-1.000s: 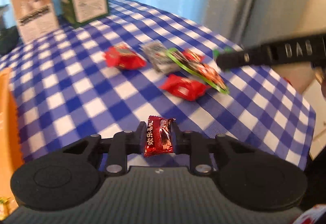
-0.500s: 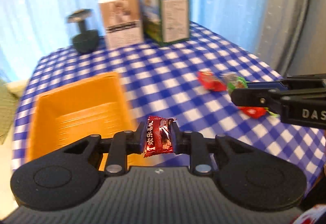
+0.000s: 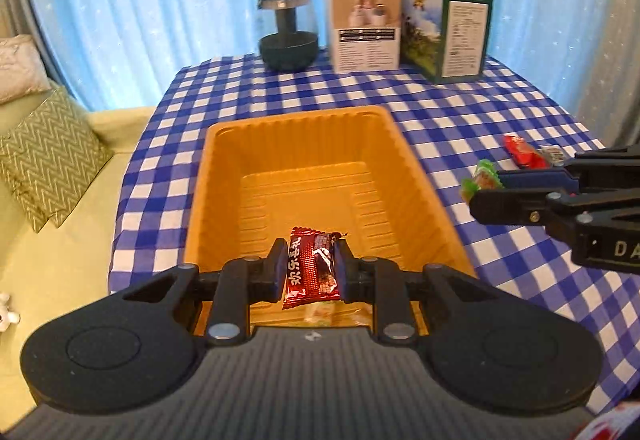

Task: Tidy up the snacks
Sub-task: 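Carry both candies over the orange tray and open both tools to release, then move both tools back toward the snacks on the table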

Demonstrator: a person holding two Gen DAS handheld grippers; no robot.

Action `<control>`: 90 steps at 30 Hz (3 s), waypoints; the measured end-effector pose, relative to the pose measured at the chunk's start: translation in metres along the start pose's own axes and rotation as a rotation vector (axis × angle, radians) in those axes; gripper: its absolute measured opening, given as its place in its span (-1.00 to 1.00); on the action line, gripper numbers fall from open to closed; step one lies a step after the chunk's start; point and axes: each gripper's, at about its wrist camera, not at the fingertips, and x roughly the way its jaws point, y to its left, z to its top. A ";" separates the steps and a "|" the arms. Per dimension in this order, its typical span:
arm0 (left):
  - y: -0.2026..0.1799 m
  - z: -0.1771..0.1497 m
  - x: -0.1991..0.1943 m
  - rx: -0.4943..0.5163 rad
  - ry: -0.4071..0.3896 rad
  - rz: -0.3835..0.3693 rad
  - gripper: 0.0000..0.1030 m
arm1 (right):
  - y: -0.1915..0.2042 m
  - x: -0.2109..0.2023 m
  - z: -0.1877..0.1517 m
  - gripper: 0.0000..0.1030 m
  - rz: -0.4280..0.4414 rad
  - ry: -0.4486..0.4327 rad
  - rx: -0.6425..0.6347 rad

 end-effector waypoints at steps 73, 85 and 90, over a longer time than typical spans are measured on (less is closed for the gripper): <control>-0.174 0.040 -0.018 0.157 -0.101 -0.280 0.08 | -0.151 -0.173 -0.084 0.27 -0.485 -0.085 0.252; -0.226 0.032 0.033 0.198 -0.066 -0.325 0.13 | -0.196 -0.161 -0.080 0.10 -0.464 0.055 0.220; -0.231 0.025 0.055 0.197 -0.040 -0.330 0.13 | -0.212 -0.136 -0.074 -0.01 -0.415 0.120 0.165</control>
